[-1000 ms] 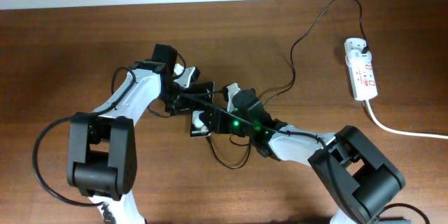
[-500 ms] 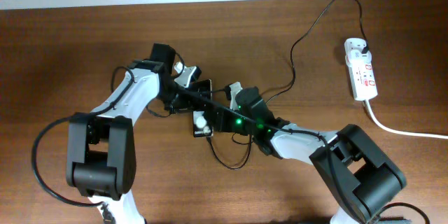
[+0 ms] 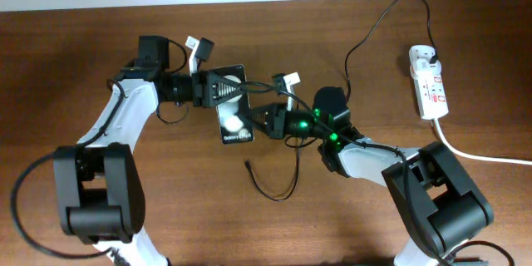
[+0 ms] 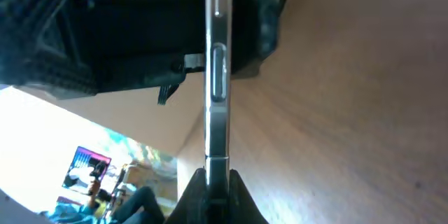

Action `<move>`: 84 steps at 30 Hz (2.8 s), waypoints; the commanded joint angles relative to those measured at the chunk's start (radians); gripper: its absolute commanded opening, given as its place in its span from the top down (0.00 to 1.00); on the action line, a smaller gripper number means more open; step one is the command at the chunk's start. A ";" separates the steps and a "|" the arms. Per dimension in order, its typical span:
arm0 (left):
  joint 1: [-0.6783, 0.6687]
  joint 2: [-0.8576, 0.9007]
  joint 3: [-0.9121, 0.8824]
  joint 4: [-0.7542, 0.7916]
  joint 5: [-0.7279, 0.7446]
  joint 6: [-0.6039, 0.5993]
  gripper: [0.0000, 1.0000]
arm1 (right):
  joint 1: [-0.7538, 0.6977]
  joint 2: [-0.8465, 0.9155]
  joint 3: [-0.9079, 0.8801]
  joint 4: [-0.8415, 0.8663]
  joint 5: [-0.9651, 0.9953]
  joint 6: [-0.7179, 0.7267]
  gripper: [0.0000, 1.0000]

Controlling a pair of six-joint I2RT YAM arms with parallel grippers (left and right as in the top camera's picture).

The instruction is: Plug charger to phone and switch on socket

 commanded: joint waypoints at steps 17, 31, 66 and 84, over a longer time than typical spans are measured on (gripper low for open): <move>-0.005 -0.211 0.014 0.009 0.024 0.024 0.13 | -0.062 -0.026 0.015 0.319 0.125 0.192 0.96; -0.005 -0.211 0.014 -0.016 0.027 0.024 0.96 | -0.062 -0.026 0.014 0.303 0.061 0.192 0.96; -0.239 -0.170 -0.261 -0.105 -1.426 -0.344 1.00 | -0.126 -0.026 0.014 -0.849 0.205 -0.453 0.08; -0.242 -0.078 -0.261 -0.079 -1.441 -0.348 0.97 | -0.126 -0.026 0.014 -0.848 0.205 -0.454 0.06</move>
